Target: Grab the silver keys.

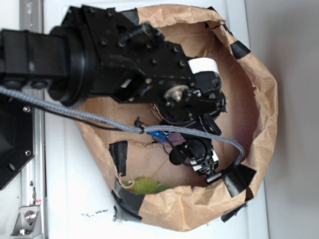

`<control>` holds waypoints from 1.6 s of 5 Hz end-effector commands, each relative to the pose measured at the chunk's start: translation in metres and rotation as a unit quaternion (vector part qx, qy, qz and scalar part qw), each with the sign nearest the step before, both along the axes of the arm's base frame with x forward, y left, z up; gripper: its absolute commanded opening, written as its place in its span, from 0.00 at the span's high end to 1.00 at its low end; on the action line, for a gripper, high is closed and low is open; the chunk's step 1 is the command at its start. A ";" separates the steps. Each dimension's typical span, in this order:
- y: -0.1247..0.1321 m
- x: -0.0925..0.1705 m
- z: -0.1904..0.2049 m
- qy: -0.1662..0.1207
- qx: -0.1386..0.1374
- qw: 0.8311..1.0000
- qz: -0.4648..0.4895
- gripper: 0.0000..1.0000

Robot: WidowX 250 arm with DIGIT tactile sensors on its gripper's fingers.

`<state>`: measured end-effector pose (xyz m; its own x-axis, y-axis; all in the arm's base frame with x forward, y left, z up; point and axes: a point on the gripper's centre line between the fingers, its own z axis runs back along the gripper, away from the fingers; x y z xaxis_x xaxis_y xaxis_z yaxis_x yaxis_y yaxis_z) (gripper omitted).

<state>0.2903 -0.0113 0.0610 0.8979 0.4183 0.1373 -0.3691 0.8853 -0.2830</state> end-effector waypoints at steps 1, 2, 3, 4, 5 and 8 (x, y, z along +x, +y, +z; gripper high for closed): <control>-0.013 0.008 0.006 -0.008 0.011 1.000 -0.015 0.00; -0.018 0.002 0.002 0.000 0.021 0.999 -0.030 0.00; -0.023 0.000 -0.002 0.008 0.029 0.998 -0.057 0.00; -0.031 -0.007 0.002 0.004 0.023 0.997 -0.068 0.00; -0.037 -0.001 0.005 -0.004 -0.004 0.999 -0.039 0.00; -0.039 0.024 -0.021 0.002 -0.001 0.999 -0.045 0.00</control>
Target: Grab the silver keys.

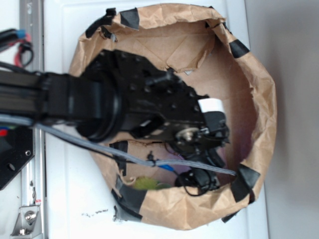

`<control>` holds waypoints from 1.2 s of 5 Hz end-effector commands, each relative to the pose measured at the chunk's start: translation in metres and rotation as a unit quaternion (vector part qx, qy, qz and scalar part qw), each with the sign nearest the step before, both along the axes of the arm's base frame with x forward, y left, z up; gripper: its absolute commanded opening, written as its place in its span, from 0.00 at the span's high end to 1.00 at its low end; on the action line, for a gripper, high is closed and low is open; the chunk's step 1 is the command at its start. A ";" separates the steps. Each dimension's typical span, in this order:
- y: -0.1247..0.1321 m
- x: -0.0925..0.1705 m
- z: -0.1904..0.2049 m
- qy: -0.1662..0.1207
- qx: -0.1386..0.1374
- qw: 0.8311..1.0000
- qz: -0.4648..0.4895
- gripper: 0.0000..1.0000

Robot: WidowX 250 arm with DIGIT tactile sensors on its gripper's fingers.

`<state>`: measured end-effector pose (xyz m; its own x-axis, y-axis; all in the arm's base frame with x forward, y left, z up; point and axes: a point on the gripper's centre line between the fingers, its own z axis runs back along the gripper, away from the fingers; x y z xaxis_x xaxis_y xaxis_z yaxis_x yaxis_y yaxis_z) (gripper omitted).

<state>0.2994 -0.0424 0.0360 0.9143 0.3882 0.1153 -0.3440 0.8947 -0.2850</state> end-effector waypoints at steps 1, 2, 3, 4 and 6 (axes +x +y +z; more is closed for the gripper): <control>-0.010 0.014 0.004 -0.008 0.002 0.999 -0.033 0.00; -0.009 0.012 0.004 0.002 -0.002 0.999 -0.032 0.00; -0.006 0.012 0.007 0.005 -0.016 1.000 -0.022 1.00; -0.004 0.010 0.009 0.002 -0.018 1.000 -0.022 1.00; -0.004 0.010 0.010 0.005 -0.016 1.000 -0.027 1.00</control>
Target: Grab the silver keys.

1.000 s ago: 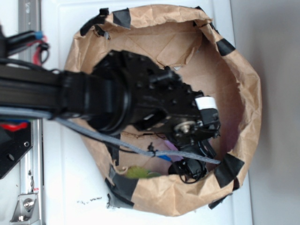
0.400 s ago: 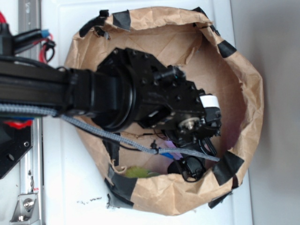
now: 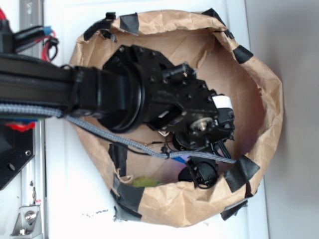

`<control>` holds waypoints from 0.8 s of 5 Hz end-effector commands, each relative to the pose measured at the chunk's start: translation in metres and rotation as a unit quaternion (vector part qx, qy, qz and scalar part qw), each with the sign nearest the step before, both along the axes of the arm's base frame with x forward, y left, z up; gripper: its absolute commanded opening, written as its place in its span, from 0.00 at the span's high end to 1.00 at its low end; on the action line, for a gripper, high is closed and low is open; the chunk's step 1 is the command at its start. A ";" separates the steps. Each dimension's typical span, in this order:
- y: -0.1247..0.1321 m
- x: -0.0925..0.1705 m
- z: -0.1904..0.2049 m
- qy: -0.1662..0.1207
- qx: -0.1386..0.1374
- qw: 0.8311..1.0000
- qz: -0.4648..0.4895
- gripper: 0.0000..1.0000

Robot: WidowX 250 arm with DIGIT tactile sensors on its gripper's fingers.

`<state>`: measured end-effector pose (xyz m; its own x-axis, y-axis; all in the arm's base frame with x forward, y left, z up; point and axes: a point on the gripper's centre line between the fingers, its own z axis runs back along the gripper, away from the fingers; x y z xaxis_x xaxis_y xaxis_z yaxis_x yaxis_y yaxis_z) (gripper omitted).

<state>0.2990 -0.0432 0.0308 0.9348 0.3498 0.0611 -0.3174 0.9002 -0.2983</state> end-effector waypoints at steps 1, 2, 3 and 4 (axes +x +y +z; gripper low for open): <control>-0.002 0.010 0.016 -0.017 0.000 1.000 -0.005 1.00; 0.000 0.012 0.017 -0.016 0.001 1.000 -0.002 1.00; 0.013 0.016 0.026 -0.015 0.000 1.000 0.008 1.00; 0.035 0.012 0.063 -0.027 0.001 0.999 0.022 1.00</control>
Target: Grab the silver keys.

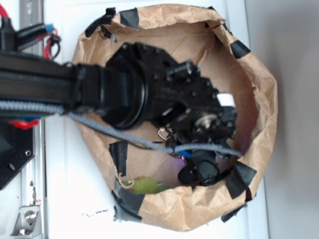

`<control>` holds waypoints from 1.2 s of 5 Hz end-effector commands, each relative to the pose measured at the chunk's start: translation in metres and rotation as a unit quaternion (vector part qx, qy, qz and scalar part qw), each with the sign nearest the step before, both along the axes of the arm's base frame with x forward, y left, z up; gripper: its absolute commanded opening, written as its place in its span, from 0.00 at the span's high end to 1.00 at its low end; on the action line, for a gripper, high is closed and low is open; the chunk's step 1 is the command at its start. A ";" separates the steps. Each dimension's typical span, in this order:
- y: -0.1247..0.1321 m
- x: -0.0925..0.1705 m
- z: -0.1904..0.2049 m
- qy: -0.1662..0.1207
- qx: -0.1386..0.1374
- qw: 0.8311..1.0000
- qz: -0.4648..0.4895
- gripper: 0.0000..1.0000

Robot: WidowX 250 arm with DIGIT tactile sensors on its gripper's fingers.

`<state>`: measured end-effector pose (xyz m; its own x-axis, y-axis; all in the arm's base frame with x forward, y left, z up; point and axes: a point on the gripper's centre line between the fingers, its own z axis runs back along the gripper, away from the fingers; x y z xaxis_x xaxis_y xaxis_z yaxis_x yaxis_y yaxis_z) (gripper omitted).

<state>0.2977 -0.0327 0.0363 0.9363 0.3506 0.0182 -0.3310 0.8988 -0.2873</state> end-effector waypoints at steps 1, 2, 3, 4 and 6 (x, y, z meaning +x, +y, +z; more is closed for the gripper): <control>0.051 0.006 0.104 -0.060 -0.014 0.997 0.052 1.00; 0.071 -0.002 0.130 -0.067 -0.017 0.995 0.071 1.00; 0.075 -0.005 0.135 -0.058 -0.010 0.995 0.079 1.00; 0.071 -0.006 0.131 -0.046 0.017 0.995 0.082 1.00; 0.042 0.000 0.078 0.068 0.072 0.994 0.047 1.00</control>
